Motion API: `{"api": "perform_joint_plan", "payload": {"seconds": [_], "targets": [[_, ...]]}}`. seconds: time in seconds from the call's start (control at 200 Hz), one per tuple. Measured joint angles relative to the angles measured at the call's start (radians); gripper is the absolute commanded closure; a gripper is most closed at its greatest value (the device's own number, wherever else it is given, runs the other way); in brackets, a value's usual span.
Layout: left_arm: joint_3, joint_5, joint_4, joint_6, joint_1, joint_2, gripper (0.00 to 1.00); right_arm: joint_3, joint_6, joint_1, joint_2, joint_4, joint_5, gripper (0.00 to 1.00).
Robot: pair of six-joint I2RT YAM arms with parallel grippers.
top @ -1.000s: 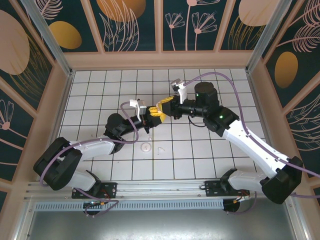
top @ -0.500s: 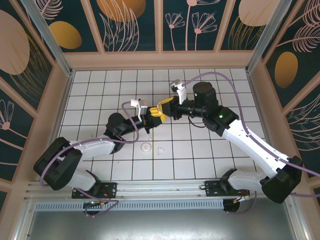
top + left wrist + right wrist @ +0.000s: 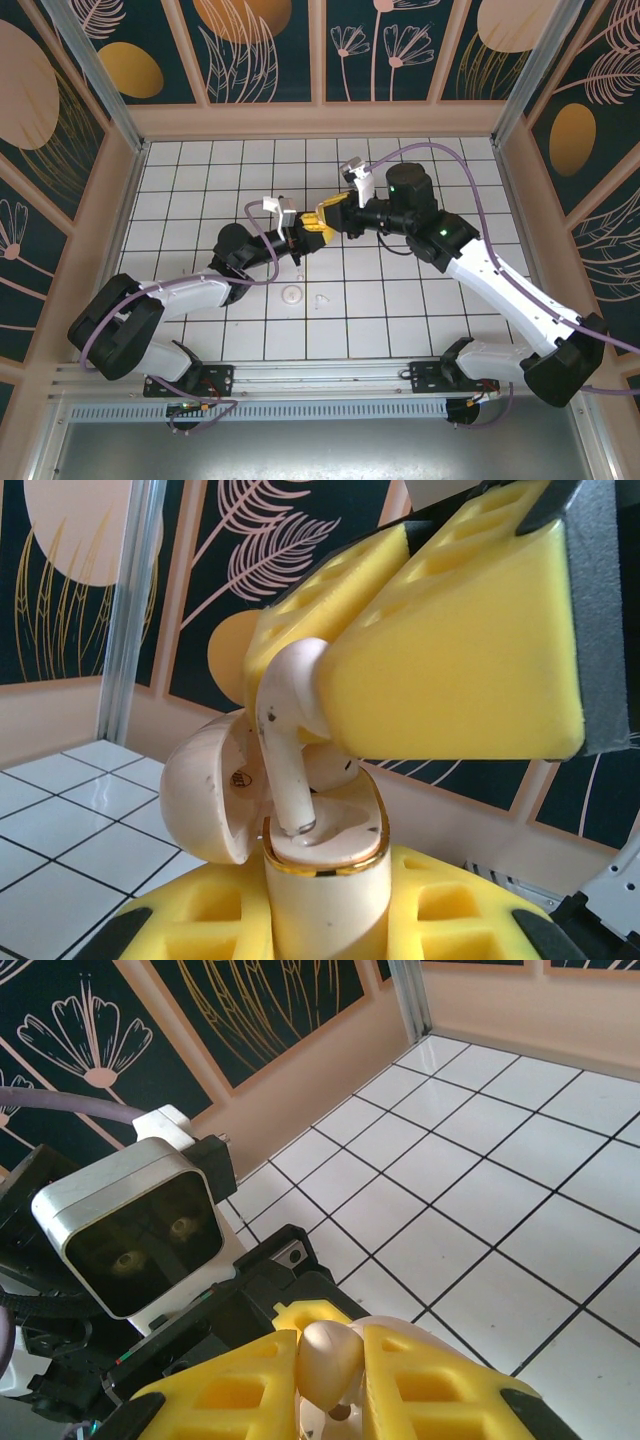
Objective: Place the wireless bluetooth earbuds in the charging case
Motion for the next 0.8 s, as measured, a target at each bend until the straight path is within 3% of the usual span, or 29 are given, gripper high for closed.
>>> {"api": "perform_joint_plan", "payload": {"seconds": [0.801], "targets": [[0.032, -0.015, -0.018, -0.007, 0.000, 0.005, 0.88, 0.040, -0.010, -0.008, -0.048, -0.055, -0.038, 0.80]]}}
